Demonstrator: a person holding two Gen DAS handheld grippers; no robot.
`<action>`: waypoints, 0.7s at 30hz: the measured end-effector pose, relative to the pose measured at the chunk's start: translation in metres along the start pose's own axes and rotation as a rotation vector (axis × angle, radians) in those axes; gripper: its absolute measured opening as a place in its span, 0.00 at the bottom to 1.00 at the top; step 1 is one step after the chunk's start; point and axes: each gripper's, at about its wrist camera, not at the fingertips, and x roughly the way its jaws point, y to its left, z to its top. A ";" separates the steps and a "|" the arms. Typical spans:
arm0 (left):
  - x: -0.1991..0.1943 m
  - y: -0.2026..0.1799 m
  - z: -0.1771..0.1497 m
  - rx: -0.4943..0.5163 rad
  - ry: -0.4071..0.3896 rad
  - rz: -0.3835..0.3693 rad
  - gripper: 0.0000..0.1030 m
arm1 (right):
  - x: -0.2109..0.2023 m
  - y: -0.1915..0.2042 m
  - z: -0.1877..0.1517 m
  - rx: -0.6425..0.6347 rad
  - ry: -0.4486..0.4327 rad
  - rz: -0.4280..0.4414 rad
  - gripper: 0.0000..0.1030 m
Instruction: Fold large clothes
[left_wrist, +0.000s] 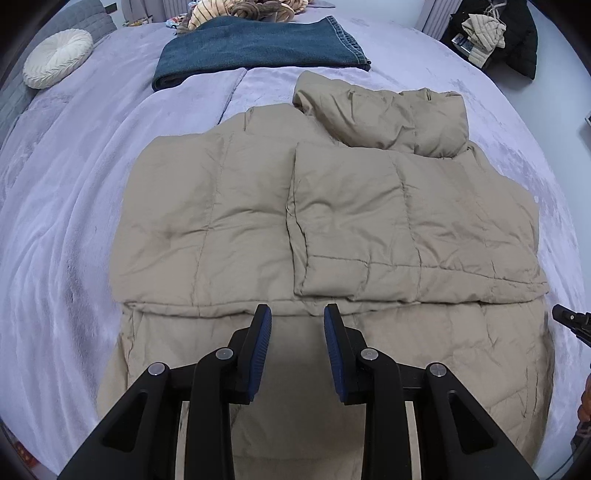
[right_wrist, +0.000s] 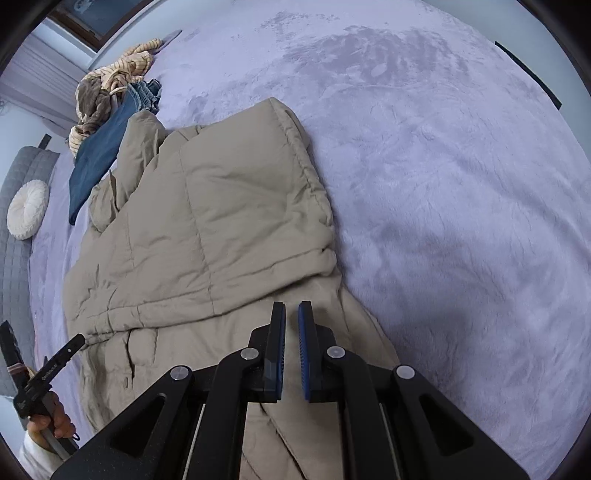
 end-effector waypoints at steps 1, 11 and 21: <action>-0.003 -0.002 -0.003 -0.002 0.003 0.001 0.31 | -0.002 0.000 -0.003 0.002 0.010 0.005 0.08; -0.040 -0.015 -0.025 -0.030 -0.017 0.017 0.85 | -0.026 0.011 -0.024 -0.022 0.048 0.032 0.08; -0.070 -0.030 -0.050 -0.056 0.001 0.067 1.00 | -0.050 0.015 -0.032 -0.048 0.050 0.061 0.14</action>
